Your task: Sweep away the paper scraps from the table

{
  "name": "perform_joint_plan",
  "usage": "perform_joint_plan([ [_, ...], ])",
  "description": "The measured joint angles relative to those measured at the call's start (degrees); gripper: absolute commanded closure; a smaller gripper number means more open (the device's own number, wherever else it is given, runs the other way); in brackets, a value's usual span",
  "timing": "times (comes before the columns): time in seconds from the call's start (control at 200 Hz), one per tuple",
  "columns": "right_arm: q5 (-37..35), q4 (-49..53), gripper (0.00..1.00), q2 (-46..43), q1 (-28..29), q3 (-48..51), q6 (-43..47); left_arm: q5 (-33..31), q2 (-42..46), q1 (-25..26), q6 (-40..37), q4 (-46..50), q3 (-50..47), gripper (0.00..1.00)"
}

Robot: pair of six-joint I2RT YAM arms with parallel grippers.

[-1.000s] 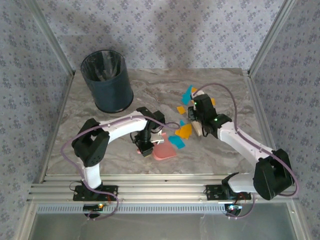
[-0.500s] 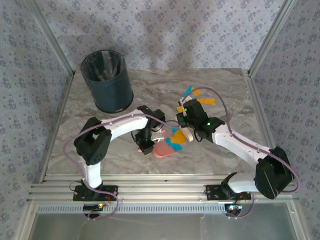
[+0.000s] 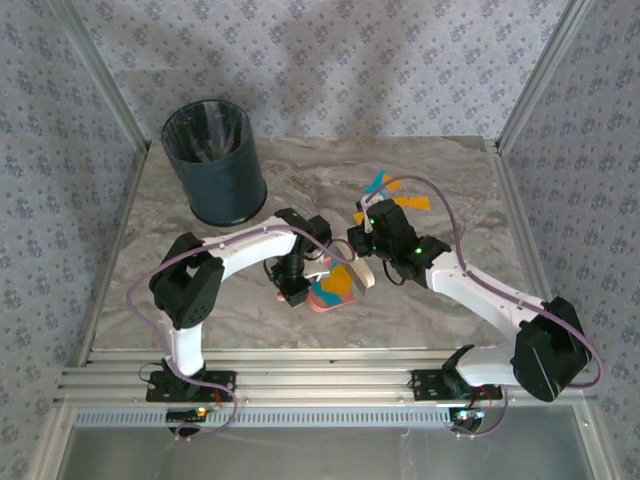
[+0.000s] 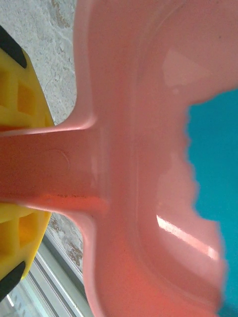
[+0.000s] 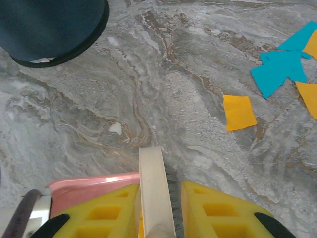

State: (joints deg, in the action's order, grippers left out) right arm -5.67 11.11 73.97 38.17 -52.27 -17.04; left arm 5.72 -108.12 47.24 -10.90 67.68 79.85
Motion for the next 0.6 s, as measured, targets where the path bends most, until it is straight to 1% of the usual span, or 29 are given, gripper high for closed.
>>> perform_joint_plan([
  [0.1,1.1,0.0,1.0,-0.7,0.2,0.2,-0.8,0.0,-0.1,0.0,0.0,0.0,0.0,1.0],
  [0.29,0.3,0.3,1.0,-3.9,0.3,0.9,-1.7,-0.2,-0.2,0.0,0.0,-0.3,0.2,1.0],
  [0.46,-5.7,0.4,1.0,-6.8,0.9,1.3,-3.0,-0.2,-0.7,0.0,0.0,-0.4,0.2,1.0],
  [0.6,-11.5,0.9,1.0,-7.2,1.2,1.9,-4.1,-0.2,-0.8,0.0,0.0,-0.5,0.2,1.0],
])
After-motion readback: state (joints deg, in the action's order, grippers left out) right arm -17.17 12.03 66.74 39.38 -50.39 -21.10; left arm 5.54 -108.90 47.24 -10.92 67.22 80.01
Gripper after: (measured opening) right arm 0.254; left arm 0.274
